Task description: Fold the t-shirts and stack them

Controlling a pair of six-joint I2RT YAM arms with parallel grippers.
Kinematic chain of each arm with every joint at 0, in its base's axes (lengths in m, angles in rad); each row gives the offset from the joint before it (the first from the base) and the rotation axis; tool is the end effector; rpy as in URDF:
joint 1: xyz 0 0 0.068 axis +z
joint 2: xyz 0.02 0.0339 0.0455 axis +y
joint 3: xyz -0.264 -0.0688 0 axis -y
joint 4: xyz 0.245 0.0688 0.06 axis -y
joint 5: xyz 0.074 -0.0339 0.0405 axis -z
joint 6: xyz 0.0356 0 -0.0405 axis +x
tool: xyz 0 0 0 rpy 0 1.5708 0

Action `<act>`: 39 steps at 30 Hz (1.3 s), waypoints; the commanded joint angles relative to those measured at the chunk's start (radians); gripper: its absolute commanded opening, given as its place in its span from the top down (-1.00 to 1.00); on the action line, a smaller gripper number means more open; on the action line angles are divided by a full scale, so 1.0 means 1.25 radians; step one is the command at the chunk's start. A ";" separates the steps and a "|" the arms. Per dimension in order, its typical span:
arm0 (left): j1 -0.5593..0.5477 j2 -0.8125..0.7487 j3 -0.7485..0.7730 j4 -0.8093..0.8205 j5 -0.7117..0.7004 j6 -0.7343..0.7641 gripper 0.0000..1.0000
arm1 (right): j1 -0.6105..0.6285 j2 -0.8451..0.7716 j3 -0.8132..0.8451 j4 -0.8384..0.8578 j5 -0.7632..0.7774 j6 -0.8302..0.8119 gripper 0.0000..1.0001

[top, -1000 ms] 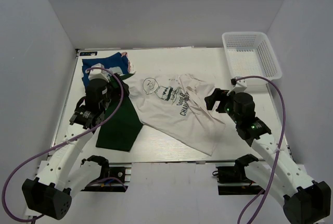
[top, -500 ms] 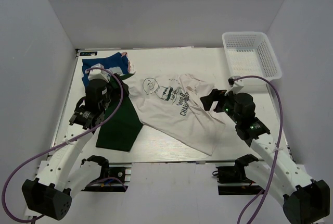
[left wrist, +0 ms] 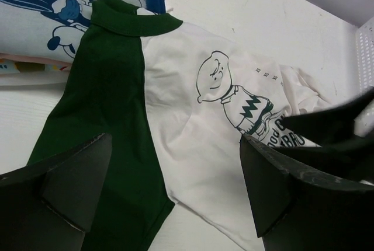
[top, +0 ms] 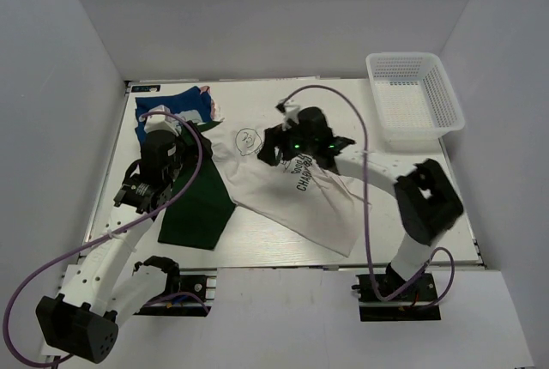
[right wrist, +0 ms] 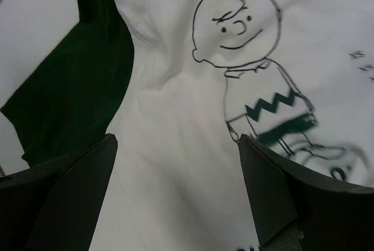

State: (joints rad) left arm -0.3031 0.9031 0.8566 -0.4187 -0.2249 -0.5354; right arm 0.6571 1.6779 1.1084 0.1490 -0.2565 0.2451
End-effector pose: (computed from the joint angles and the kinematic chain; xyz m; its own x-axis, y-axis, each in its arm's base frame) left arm 0.1944 -0.0525 0.3206 -0.4196 -0.3899 -0.8197 -0.1318 0.9197 -0.3699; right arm 0.3000 0.2429 0.2501 -0.5014 -0.0904 -0.8605 -0.6726 0.6662 0.3220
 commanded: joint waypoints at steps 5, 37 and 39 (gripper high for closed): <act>0.003 -0.014 -0.013 -0.007 0.019 -0.006 -1.00 | 0.093 0.270 0.220 -0.097 0.064 -0.089 -0.81; 0.067 0.400 0.355 -0.079 -0.231 -0.054 -1.00 | 0.030 -0.326 -0.370 -0.114 0.234 0.031 -0.81; 0.089 0.476 0.363 -0.010 -0.206 0.104 -1.00 | 0.028 -0.335 -0.380 -0.087 0.214 0.015 -0.81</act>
State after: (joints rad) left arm -0.2214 1.4292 1.2606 -0.5369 -0.4644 -0.6167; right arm 0.6895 1.2888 0.6140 0.0097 0.0540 0.3073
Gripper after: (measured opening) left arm 0.998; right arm 0.902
